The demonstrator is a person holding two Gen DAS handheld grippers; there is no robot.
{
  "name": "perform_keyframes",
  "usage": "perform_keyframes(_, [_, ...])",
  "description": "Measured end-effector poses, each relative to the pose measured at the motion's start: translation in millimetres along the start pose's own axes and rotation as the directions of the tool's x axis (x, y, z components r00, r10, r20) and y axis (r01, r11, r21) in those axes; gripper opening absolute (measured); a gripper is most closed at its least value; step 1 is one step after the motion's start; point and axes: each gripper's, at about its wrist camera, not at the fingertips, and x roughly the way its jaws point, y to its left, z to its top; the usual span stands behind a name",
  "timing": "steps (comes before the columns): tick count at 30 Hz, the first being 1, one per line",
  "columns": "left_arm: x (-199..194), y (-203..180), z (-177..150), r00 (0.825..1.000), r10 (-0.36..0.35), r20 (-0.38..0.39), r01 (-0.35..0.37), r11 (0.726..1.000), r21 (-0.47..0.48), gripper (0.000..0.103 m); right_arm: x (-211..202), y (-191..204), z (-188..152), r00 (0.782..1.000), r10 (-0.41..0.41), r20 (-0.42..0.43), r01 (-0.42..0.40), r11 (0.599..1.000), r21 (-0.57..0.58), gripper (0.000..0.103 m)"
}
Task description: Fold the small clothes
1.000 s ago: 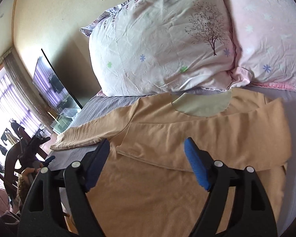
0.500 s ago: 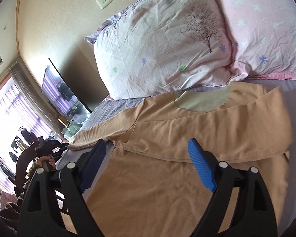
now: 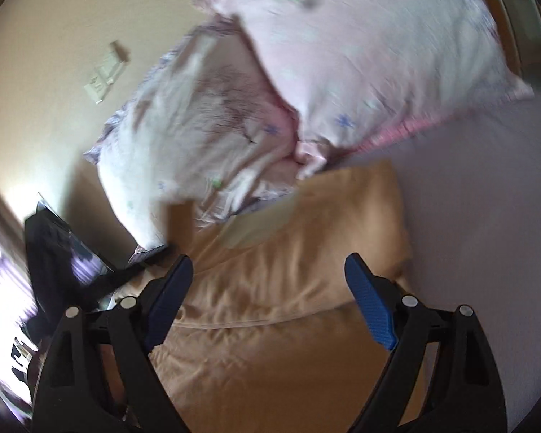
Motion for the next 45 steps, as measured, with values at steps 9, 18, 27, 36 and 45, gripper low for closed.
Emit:
perform_keyframes(9, [-46.4, 7.2, -36.8, 0.997, -0.074, 0.028, 0.072, 0.995, 0.068, 0.087, 17.5, -35.6, 17.7, 0.992, -0.014, -0.126, 0.021, 0.998, 0.053, 0.057])
perform_keyframes(18, [-125.7, 139.5, -39.6, 0.952, 0.232, 0.197, -0.187, 0.957, -0.223, 0.089, 115.7, -29.8, 12.2, 0.931, -0.146, -0.333, 0.125, 0.989, -0.084, 0.037])
perform_keyframes(27, [-112.7, 155.0, -51.2, 0.965, 0.220, 0.144, -0.184, 0.956, -0.229, 0.089, 53.1, -7.6, 31.1, 0.973, -0.229, -0.009, 0.220, 0.946, -0.236, 0.004])
perform_keyframes(36, [-92.8, 136.1, -48.4, 0.971, 0.212, 0.108, -0.193, 0.967, -0.164, 0.089, 22.9, -35.4, 37.6, 0.934, -0.354, 0.041, 0.356, 0.921, -0.161, 0.048])
perform_keyframes(45, [-49.1, 141.0, -56.3, 0.970, 0.232, -0.077, -0.241, 0.958, -0.153, 0.086, 61.9, -48.0, 14.4, 0.947, -0.235, -0.221, 0.229, 0.972, -0.053, 0.049])
